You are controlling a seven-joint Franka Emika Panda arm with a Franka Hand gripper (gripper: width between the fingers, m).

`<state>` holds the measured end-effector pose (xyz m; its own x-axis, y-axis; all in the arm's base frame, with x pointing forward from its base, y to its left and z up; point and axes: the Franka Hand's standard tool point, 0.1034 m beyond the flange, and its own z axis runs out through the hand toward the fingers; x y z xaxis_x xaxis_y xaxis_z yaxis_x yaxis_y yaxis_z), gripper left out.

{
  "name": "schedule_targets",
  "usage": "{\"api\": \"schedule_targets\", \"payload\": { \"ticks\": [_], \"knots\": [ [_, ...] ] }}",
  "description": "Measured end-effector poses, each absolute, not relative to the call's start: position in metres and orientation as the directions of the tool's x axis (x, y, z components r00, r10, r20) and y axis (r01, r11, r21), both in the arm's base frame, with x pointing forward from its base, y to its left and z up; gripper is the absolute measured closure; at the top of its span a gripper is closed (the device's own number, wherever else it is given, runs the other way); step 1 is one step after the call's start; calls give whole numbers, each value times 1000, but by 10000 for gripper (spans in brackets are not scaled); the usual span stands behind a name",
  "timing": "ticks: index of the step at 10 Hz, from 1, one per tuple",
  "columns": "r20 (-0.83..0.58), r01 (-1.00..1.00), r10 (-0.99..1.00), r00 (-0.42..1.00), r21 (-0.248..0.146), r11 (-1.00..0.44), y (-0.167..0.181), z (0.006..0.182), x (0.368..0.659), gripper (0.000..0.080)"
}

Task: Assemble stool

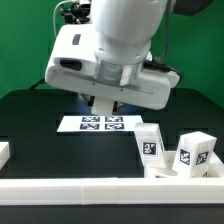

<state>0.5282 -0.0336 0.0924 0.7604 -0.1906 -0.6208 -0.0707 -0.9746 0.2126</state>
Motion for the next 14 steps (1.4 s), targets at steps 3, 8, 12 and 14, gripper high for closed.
{"api": "schedule_targets", "payload": {
  "ticks": [3,8,12,14],
  "knots": [
    [-478,-73,-155,865,186,-980,-27,91,544,462],
    [-131,-160,-176,976,123,-979,26,122,547,462],
    [86,-152,-146,986,66,-986,46,115,560,462],
    [207,-139,-130,970,29,-990,65,118,570,462]
  ]
}}
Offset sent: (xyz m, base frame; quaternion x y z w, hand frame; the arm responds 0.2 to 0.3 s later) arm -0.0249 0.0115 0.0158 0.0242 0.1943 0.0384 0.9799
